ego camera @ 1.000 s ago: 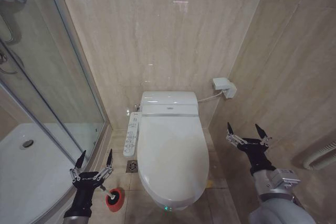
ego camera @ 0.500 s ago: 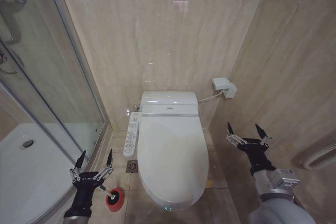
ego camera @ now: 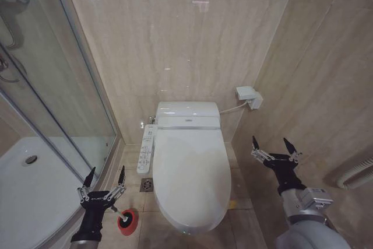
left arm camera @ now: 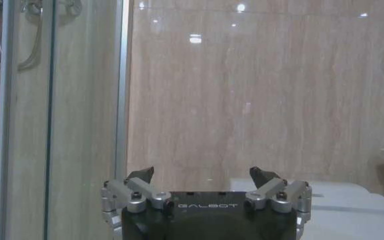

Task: Open the toilet lid, clean the toilet bowl with a toilet brush, close the toilet lid, and flush.

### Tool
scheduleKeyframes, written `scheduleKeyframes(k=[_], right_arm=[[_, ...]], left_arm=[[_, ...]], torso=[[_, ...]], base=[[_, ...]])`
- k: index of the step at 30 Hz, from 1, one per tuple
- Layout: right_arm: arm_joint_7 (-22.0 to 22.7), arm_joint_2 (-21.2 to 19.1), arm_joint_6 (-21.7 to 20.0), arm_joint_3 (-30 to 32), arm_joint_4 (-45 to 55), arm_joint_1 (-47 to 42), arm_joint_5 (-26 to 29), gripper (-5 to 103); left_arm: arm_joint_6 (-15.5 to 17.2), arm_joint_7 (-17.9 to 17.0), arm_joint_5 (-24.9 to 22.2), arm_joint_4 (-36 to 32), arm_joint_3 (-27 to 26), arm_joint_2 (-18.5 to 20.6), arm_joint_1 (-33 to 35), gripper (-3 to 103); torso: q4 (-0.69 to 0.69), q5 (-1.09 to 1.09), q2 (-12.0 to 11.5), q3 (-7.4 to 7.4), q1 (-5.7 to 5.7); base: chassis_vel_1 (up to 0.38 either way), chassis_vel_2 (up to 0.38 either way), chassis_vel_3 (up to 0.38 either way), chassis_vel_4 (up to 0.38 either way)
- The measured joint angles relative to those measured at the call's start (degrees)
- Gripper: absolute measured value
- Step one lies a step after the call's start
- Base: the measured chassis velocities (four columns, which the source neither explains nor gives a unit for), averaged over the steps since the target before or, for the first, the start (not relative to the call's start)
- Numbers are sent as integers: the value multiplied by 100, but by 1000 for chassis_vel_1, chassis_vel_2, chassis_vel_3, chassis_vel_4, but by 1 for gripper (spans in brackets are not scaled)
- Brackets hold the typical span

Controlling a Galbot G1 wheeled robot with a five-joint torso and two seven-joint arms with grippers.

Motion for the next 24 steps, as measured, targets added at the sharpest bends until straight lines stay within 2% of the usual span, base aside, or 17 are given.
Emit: scheduleKeyframes(k=[24], right_arm=[[0,0,0,0,0,0,0,100]], left_arm=[[0,0,0,0,0,0,0,97]], torso=[[0,0,0,0,0]], base=[[0,0,0,0]])
